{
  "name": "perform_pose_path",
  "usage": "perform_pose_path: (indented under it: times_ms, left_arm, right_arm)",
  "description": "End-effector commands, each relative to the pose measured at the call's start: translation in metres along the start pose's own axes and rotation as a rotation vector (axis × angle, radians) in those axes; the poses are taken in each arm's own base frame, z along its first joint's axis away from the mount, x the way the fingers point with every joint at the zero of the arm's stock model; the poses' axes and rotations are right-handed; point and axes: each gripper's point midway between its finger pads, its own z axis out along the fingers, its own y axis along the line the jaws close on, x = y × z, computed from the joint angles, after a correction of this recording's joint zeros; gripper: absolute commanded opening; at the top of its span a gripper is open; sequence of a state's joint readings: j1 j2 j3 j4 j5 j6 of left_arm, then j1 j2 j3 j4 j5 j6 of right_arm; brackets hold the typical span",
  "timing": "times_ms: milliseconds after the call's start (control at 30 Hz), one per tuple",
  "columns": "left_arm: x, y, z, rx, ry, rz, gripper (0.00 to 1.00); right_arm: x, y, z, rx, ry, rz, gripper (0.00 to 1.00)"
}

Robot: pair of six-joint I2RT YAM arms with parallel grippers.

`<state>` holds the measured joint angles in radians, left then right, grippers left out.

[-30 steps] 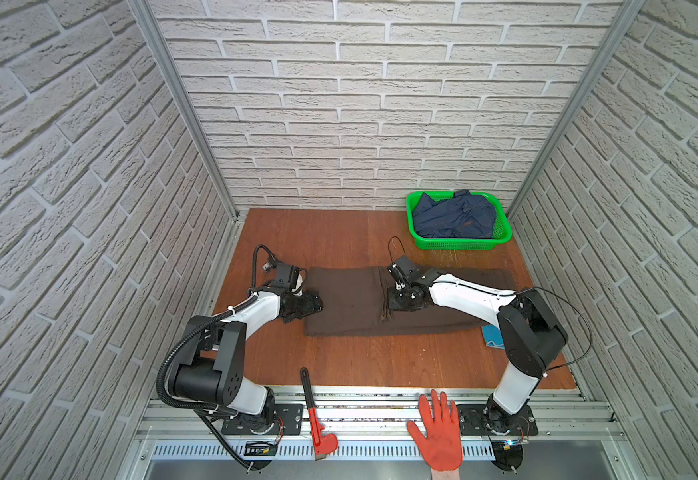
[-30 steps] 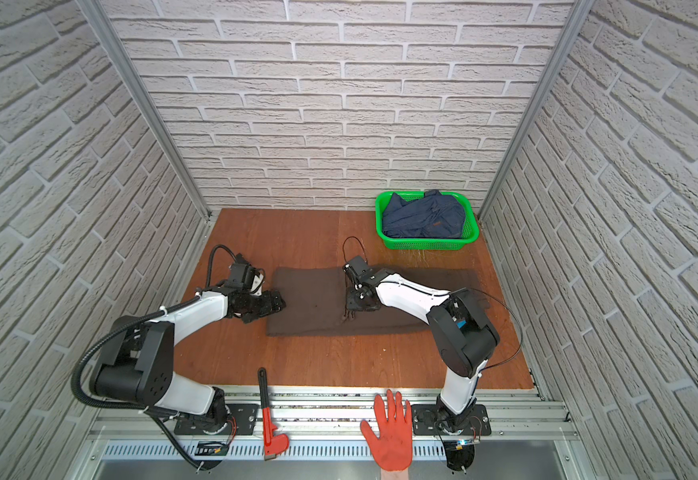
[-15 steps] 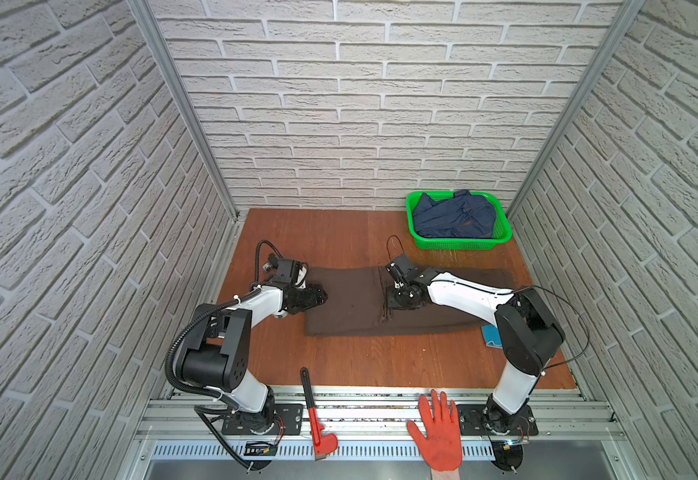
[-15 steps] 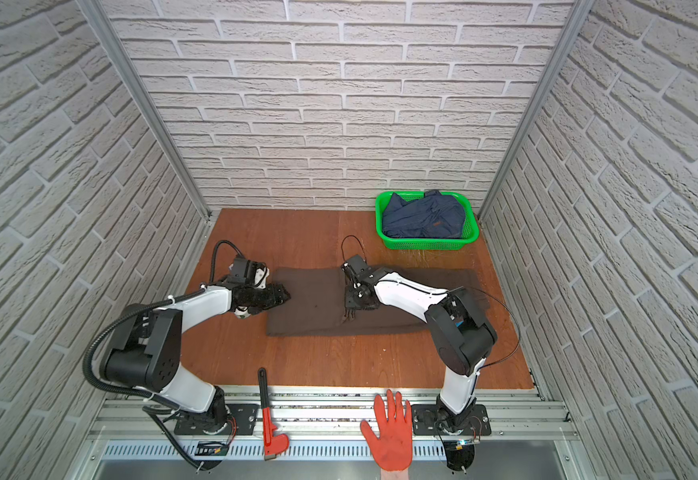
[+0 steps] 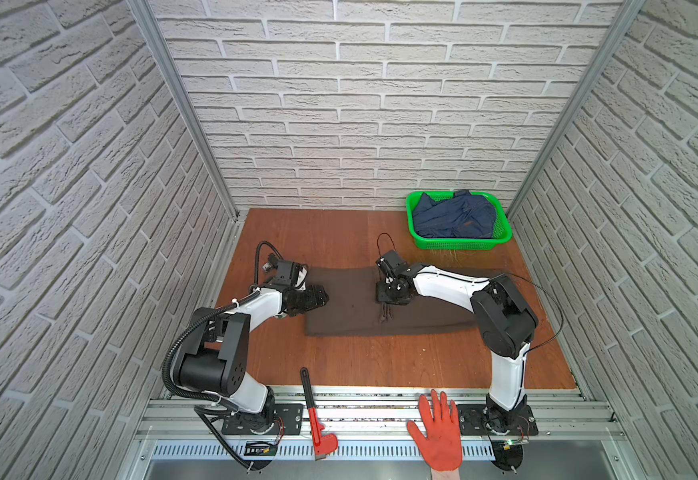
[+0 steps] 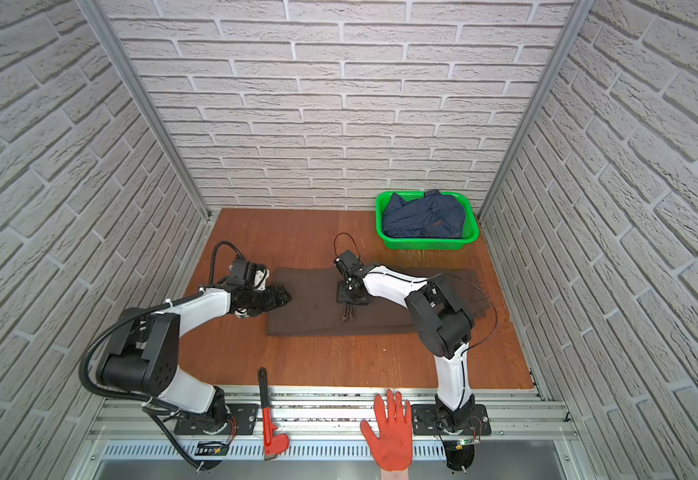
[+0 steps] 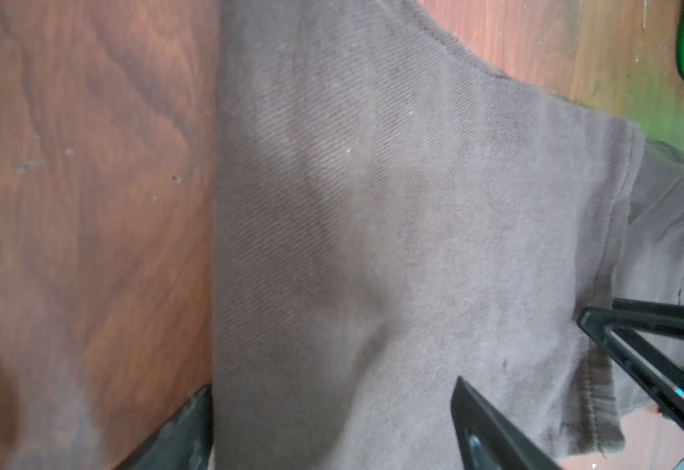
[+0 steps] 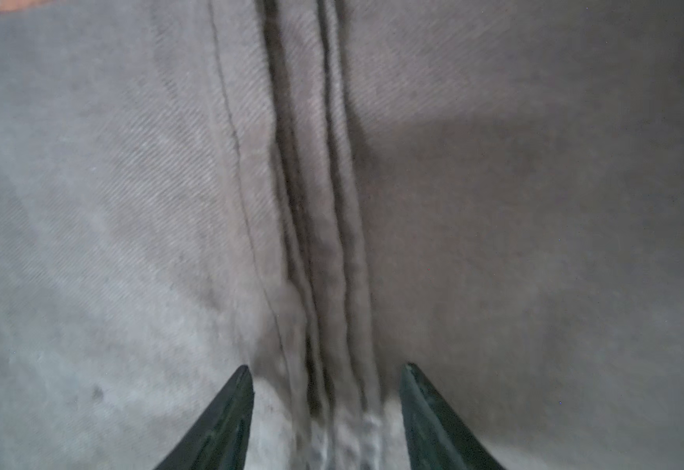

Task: Fold and stack the trousers
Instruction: Smooth out the trousers at the center of the table.

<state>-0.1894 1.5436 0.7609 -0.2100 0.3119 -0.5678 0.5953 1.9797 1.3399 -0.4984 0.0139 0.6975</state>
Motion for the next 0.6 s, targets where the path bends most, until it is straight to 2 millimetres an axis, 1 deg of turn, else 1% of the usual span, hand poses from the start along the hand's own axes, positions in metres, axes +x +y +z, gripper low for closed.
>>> perform_pose_path:
  times_ms: [0, 233, 333, 367, 400, 567]
  left_arm:
    - [0.031, 0.023, 0.003, -0.075, 0.1, -0.033, 0.9]
    - [0.029, 0.022, 0.0, -0.076, 0.092, -0.031, 0.9]
    - [0.029, 0.022, -0.002, -0.077, 0.091, -0.031, 0.9]
    - [0.029, 0.022, -0.003, -0.077, 0.09, -0.03, 0.9]
    - [0.028, 0.022, -0.004, -0.078, 0.087, -0.029, 0.9]
    - [0.027, 0.019, -0.011, -0.071, 0.076, -0.016, 0.91]
  right_arm:
    - [-0.001, 0.004, 0.009, -0.015, 0.01, 0.029, 0.57]
    - [0.006, 0.007, 0.009, -0.023, 0.01, 0.029, 0.23]
    - [0.006, 0.005, 0.005, -0.013, 0.002, 0.031, 0.08]
    - [0.006, 0.002, 0.005, 0.001, 0.0, 0.026, 0.06]
    - [-0.001, 0.004, -0.011, -0.008, -0.035, 0.021, 0.05]
    - [-0.02, -0.015, -0.058, 0.074, -0.15, -0.01, 0.06]
